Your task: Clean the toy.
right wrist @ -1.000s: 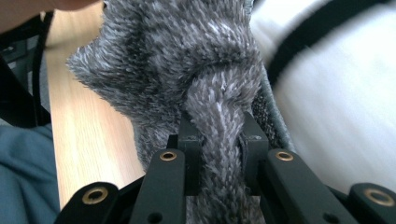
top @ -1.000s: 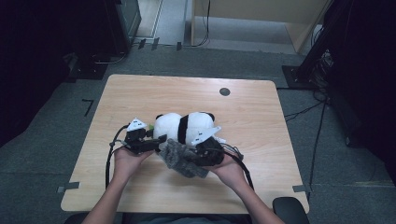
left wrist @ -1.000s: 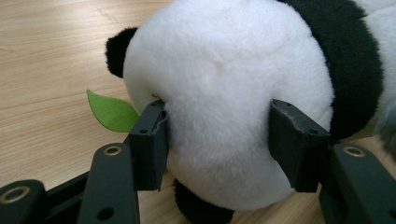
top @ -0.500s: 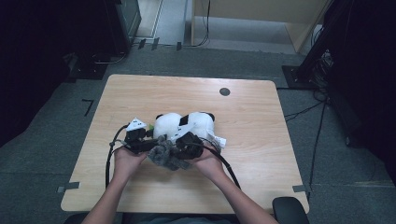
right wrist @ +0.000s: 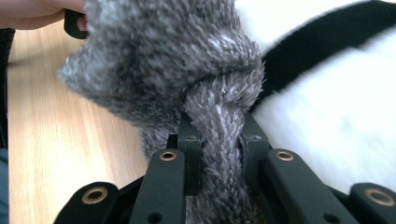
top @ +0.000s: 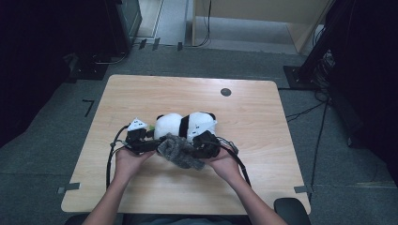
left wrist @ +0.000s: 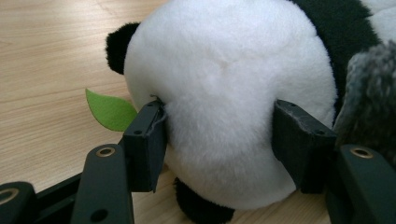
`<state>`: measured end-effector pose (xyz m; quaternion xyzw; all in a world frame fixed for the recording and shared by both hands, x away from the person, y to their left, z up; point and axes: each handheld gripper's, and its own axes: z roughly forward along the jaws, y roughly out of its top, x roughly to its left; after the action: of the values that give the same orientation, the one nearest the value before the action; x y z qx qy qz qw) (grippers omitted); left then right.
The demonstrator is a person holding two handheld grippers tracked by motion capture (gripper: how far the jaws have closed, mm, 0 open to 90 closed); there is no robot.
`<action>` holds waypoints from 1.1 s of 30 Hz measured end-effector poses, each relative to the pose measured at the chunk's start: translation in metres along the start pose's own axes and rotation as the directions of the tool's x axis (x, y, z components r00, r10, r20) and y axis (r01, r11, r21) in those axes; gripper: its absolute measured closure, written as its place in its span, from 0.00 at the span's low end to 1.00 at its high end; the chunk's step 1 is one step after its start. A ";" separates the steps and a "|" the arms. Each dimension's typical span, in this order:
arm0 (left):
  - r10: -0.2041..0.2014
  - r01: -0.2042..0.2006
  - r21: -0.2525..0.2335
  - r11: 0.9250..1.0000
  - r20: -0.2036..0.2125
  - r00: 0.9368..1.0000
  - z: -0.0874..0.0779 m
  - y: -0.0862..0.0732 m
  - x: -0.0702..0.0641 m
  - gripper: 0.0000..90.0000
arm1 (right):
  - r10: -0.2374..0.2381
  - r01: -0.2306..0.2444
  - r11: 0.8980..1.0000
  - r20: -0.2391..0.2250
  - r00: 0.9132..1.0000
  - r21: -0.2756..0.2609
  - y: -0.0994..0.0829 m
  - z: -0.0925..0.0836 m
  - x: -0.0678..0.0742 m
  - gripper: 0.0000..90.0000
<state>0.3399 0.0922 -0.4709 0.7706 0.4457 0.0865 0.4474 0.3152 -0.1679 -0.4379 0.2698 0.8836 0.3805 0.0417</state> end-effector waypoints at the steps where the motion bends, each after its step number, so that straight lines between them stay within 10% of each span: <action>1: 0.003 -0.003 0.001 1.000 -0.001 1.000 0.000 0.000 0.000 0.43 | 0.003 -0.003 1.000 0.001 1.000 -0.004 -0.001 -0.003 -0.001 0.85; 33: 0.039 -0.039 0.000 0.999 -0.008 0.999 0.003 0.001 0.001 0.42 | 0.153 -0.151 0.988 0.149 0.977 -0.025 -0.047 -0.078 -0.053 0.84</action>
<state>0.3425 0.0907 -0.4717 0.7787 0.4325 0.0983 0.4437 0.3174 -0.2716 -0.4221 0.3642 0.8521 0.3671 0.0806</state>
